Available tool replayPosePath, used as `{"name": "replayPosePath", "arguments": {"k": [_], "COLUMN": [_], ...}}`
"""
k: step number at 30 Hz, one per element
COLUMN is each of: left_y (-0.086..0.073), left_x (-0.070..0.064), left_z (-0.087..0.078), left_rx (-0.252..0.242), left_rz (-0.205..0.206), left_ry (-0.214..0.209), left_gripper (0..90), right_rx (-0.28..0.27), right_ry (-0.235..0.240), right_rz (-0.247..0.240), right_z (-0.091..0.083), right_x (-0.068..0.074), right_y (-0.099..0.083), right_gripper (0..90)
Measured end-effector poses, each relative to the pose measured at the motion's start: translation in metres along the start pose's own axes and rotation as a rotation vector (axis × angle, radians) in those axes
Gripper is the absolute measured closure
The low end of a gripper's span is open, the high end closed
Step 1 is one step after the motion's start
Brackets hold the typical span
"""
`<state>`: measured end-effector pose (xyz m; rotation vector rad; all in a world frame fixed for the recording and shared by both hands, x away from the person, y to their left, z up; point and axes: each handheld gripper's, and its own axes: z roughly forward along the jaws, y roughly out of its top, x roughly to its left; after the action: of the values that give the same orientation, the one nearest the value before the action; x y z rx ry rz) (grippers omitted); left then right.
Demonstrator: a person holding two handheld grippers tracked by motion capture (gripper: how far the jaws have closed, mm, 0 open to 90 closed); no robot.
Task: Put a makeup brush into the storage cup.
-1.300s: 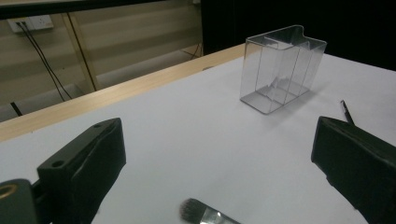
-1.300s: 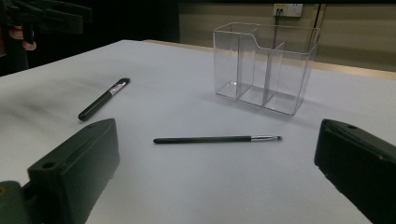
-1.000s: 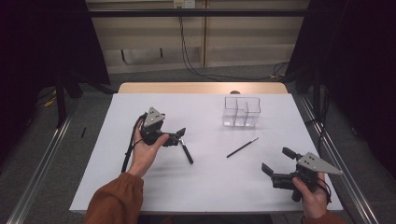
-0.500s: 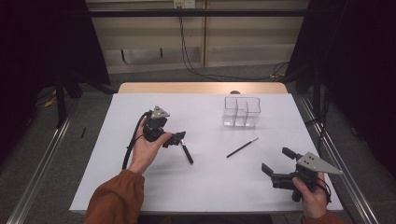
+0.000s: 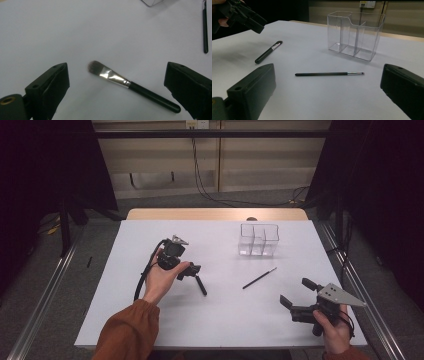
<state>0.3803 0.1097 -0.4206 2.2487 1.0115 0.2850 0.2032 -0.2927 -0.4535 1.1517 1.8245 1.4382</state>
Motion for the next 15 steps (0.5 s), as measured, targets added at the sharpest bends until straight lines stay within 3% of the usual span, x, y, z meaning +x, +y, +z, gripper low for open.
{"name": "replayPosePath", "arguments": {"k": [5, 10, 15], "left_y": [0.003, 0.006, 0.010], "left_x": [-0.005, -0.006, -0.009], "left_z": [0.005, 0.009, 0.014], "left_rx": [0.045, 0.109, 0.153], "left_rz": [-0.022, -0.019, -0.020], "left_ry": [-0.004, -0.008, 0.013], "left_gripper": [6.1, 6.1, 6.1], "right_rx": [0.000, 0.002, 0.002], "right_ry": [0.000, 0.001, 0.002], "right_rz": [-0.002, -0.004, -0.006], "right_z": [0.000, 0.000, 0.000], "right_x": [0.000, 0.000, 0.000], "right_y": [0.000, 0.000, 0.000], "right_gripper": [0.0, 0.0, 0.0]}}
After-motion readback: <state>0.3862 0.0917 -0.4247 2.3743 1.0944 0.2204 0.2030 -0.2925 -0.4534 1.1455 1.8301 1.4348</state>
